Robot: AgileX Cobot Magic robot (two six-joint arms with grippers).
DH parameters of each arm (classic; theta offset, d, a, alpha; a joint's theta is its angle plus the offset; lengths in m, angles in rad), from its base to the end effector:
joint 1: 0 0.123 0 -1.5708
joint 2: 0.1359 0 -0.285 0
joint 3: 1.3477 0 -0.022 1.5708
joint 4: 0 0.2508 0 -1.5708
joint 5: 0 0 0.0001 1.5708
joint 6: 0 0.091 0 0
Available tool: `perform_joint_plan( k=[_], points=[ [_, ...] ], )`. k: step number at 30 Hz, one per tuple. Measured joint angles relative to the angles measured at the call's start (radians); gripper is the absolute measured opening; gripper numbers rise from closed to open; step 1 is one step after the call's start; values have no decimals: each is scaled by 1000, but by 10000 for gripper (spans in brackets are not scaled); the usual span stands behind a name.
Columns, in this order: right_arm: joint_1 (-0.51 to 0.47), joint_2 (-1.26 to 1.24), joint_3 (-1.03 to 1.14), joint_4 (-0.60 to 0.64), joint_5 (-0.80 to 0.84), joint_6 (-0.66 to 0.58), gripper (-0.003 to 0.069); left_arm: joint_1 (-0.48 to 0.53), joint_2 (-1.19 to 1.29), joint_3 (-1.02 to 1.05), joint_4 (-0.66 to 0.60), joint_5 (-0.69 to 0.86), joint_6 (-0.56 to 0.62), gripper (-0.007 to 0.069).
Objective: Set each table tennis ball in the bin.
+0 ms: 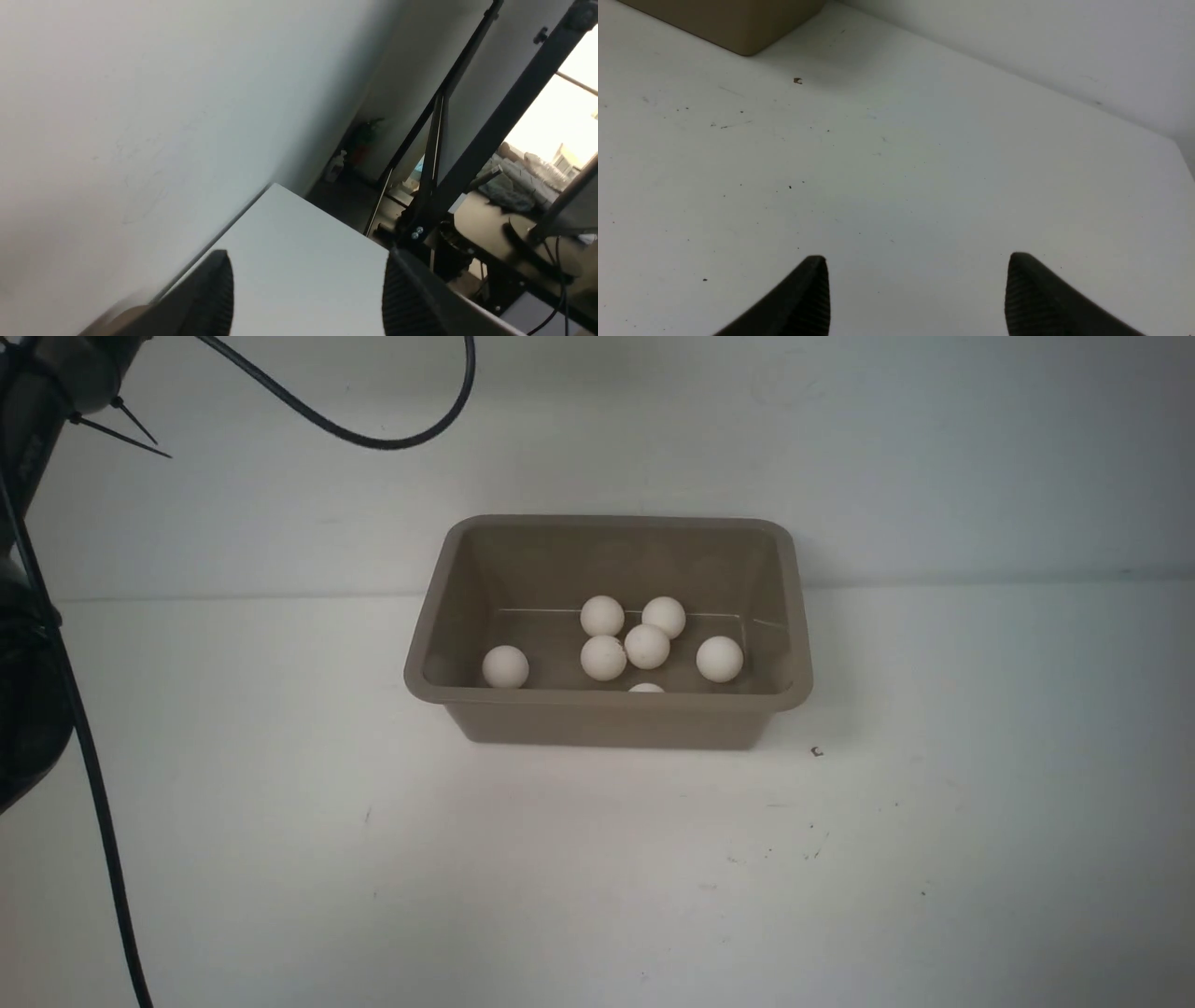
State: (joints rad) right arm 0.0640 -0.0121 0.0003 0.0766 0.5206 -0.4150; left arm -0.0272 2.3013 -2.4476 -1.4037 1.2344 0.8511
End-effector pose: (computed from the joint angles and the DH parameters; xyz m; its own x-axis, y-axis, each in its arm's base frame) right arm 0.0472 0.0065 0.1677 -0.3491 -0.3643 -0.8634 -0.2317 0.9263 -0.2972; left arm 0.4860 -0.0980 0.3800 -0.4277 -0.0779 -0.9006 0.8408 0.3317 -0.4279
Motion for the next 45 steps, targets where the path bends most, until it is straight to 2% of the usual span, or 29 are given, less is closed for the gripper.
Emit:
perform_joint_plan(
  k=[16, 18, 19, 20, 21, 25, 27, 31, 33, 37, 45],
  points=[
    [0, 0, 0, 0, 0, 0, 462, 72, -2, -14, -24, -1, -4, 394],
    [0, 0, 0, 0, 0, 0, 462, 98, -16, -50, 88, -1, -4, 394],
    [0, 0, 0, 0, 0, 0, 462, 125, -38, -89, 205, 0, -19, 394],
    [0, 0, 0, 0, 0, 0, 462, 125, -38, -93, 219, 0, -19, 394],
    [0, 0, 0, 0, 0, 0, 462, 145, -60, -129, 324, 1, -53, 394],
    [0, 0, 0, 0, 0, 0, 462, 197, -160, -207, 612, 19, -230, 394],
    [0, 0, 0, 0, 0, 0, 462, 221, -227, -221, 734, 23, -315, 394],
    [0, 0, 0, 0, 0, 0, 462, 251, -365, -228, 910, 32, -411, 394],
    [0, 0, 0, 0, 0, 0, 462, 260, -427, -228, 978, 40, -425, 394],
    [0, 0, 0, 0, 0, 0, 462, 265, -575, -230, 1038, 45, -436, 394],
    [0, 0, 0, 0, 0, 0, 462, 265, -789, -239, 1039, 48, -489, 394]
  ],
)
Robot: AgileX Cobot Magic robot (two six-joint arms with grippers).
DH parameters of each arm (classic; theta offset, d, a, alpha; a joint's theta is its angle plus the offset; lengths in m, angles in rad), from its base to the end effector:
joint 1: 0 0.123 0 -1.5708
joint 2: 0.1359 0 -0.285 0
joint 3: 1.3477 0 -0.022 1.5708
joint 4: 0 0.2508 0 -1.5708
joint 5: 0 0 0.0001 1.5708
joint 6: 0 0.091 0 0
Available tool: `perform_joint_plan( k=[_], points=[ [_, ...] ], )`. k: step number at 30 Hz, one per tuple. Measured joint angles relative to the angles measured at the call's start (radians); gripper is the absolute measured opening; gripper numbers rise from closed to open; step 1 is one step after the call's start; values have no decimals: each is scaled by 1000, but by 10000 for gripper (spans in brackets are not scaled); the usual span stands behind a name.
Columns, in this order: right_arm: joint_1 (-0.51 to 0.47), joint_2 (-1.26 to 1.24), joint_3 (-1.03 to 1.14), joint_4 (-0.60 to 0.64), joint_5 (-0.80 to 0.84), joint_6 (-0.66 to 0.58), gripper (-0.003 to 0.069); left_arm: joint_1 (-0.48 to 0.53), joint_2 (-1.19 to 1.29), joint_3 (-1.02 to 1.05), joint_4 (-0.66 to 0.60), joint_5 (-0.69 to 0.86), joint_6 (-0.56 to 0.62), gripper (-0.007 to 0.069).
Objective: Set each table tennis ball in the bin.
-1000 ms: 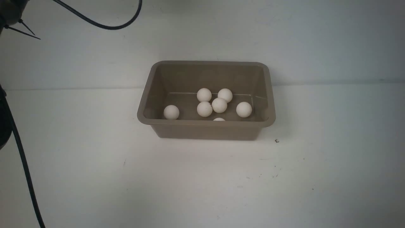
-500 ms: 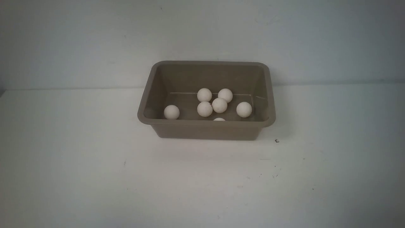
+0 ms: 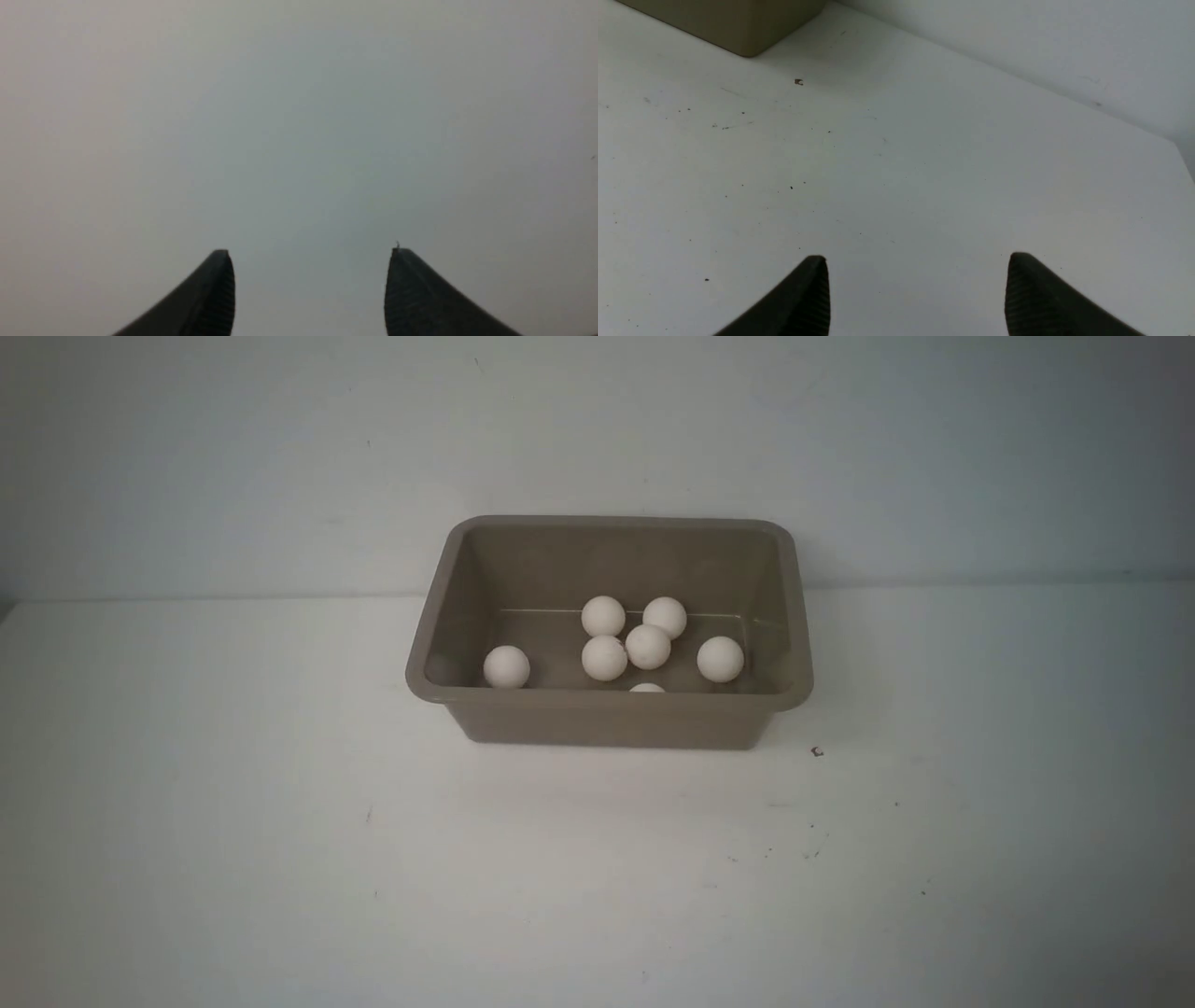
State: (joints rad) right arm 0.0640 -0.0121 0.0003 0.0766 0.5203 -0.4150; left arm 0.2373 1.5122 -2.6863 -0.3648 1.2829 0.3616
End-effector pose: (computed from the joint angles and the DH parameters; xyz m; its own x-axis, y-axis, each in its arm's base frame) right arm 0.0472 0.0065 0.1677 -0.3488 -0.3643 -0.8635 -0.2316 0.9263 -0.2972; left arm 0.1657 0.0080 0.6524 0.0256 0.2487 -0.9682 0.1086 0.9621 0.2500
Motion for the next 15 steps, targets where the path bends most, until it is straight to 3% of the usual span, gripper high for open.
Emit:
perform_joint_plan(
  k=[9, 15],
  points=[
    [0, 0, 0, 0, 0, 0, 462, 0, -149, 15, 85, 1, -18, 394],
    [0, 0, 0, 0, 0, 0, 462, 0, -269, 235, 108, 1, -24, 394]
  ],
)
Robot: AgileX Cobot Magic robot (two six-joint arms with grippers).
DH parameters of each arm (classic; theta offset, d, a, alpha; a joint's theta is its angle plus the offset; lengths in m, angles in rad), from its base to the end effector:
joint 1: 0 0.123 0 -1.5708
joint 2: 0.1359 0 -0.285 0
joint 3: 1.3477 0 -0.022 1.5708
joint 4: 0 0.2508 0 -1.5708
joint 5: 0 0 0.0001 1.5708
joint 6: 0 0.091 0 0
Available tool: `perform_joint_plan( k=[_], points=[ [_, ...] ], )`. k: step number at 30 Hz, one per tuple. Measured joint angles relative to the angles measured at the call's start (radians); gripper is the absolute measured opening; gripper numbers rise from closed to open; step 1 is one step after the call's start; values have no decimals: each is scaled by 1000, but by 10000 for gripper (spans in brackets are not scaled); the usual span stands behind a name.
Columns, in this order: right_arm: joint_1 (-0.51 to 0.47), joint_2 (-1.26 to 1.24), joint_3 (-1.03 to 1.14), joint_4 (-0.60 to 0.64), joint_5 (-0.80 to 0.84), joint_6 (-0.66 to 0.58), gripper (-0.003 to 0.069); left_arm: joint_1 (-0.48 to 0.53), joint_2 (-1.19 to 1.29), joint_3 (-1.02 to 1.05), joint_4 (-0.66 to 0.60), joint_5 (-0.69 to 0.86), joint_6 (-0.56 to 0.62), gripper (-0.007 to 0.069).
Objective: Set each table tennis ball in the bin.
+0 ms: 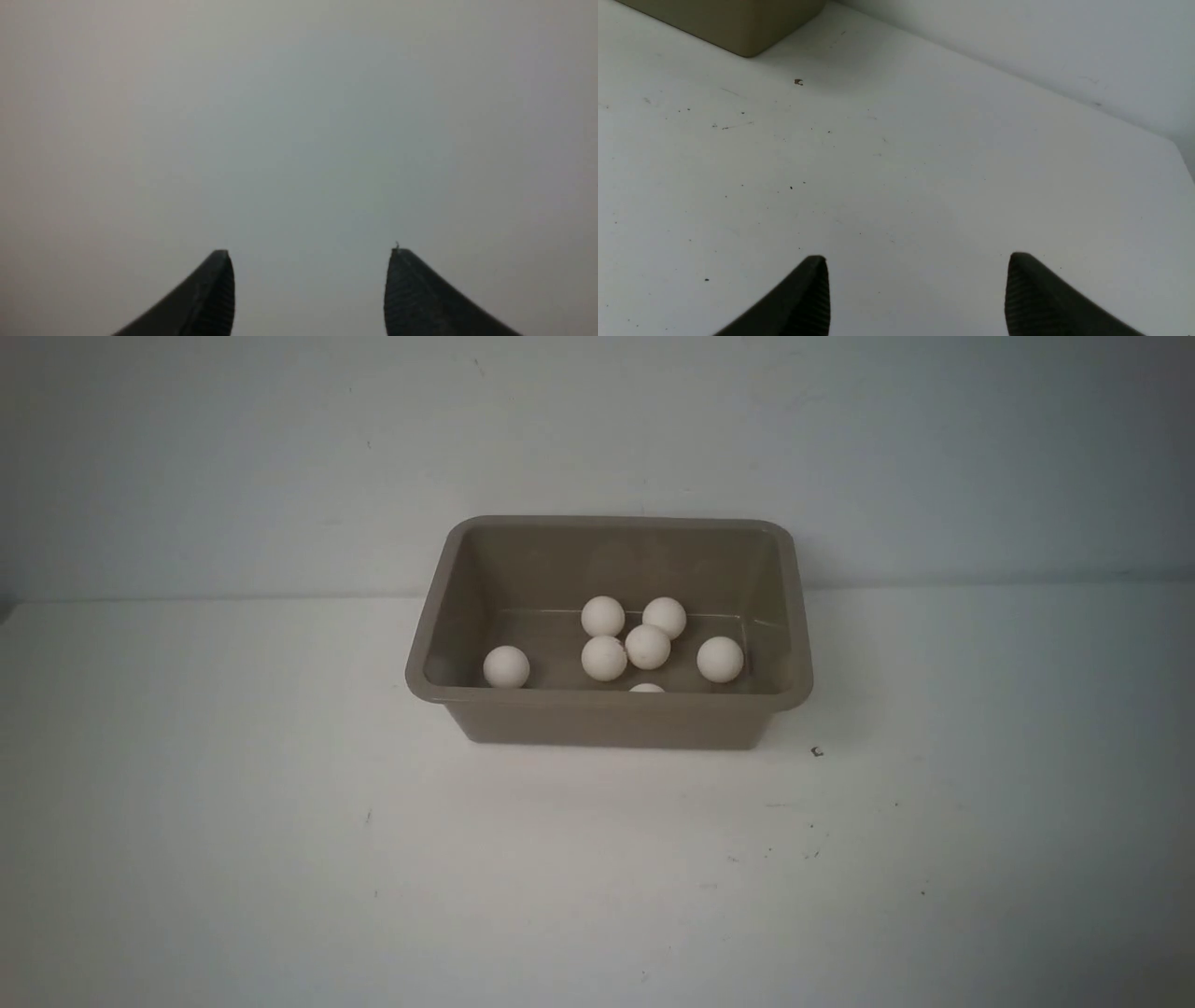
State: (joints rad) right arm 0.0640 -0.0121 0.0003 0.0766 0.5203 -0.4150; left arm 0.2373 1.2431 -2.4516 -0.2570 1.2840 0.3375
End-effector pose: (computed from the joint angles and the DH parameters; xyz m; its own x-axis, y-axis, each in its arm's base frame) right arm 0.0472 0.0065 0.1677 -0.3488 -0.3643 -0.8635 -0.2316 0.9263 -0.2972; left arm 0.0838 -0.0026 0.6519 0.0219 0.2650 -0.9640 0.0033 0.9642 0.2651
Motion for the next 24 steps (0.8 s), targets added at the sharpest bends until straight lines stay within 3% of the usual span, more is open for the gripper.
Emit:
perform_joint_plan(
  k=[3, 4, 9, 15, 24],
  points=[
    [0, 0, 0, 0, 0, 0, 462, 0, -36, 104, 0, 0, 0, 394],
    [0, 0, 0, 0, 0, 0, 462, 0, -78, 249, 0, 0, 0, 394],
    [0, 0, 0, 0, 0, 0, 462, 0, -148, 536, 0, -18, 0, 394],
    [0, 0, 0, 0, 0, 0, 462, 0, -297, 1051, -36, -381, 2, 394],
    [0, 0, 0, 0, 0, 0, 462, 0, -371, 1472, -127, -733, 20, 394]
  ],
)
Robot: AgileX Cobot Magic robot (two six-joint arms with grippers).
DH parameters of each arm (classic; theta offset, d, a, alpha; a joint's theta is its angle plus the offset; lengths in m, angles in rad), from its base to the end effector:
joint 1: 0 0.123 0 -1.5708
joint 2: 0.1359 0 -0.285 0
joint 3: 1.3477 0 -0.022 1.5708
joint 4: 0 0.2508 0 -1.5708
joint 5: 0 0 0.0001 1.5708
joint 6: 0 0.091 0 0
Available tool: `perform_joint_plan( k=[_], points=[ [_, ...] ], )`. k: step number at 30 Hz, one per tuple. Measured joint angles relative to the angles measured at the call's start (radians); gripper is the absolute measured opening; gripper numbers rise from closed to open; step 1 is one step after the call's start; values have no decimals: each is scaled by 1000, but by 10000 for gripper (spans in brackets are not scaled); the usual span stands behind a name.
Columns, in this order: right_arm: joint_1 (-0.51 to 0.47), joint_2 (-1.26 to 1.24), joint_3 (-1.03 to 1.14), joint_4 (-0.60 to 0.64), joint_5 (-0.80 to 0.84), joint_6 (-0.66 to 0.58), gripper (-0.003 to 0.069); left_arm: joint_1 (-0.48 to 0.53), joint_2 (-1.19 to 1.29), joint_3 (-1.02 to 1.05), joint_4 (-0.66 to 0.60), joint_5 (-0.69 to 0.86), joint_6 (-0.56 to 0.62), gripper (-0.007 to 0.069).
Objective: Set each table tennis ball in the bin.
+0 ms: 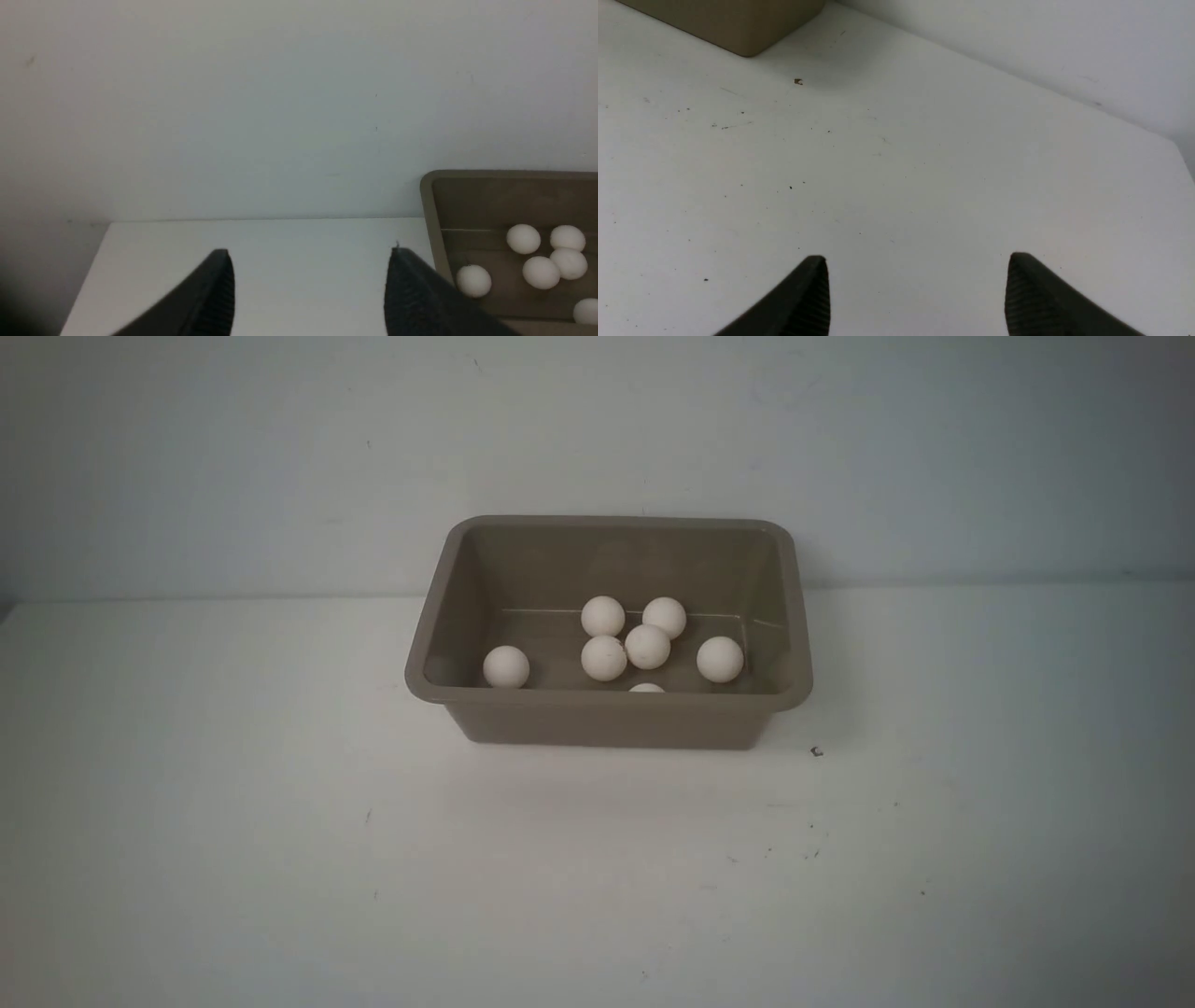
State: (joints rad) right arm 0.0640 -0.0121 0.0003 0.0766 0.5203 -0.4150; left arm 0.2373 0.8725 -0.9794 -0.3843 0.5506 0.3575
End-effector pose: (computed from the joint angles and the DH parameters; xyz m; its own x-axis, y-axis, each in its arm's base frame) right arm 0.0472 0.0065 0.1677 -0.3488 -0.3643 -0.8635 -0.2316 0.9263 -0.2972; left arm 0.1738 0.0236 0.4056 -0.3100 -0.0491 -0.9495 -0.0418 0.9984 -0.0380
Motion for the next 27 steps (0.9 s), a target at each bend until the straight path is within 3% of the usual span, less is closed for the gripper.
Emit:
perform_joint_plan(
  k=[9, 16, 22, 27],
  points=[
    [0, 0, 0, 0, 0, 0, 462, 0, -14, 135, -91, -142, 90, 394],
    [0, 0, 0, 0, 0, 0, 462, -16, -22, 139, -311, -195, 344, 394],
    [0, 0, 0, 0, 0, 0, 462, -201, -111, 140, -350, -277, 567, 394],
    [0, 0, 0, 0, 0, 0, 462, -315, -174, 139, -355, -276, 596, 394]
  ],
)
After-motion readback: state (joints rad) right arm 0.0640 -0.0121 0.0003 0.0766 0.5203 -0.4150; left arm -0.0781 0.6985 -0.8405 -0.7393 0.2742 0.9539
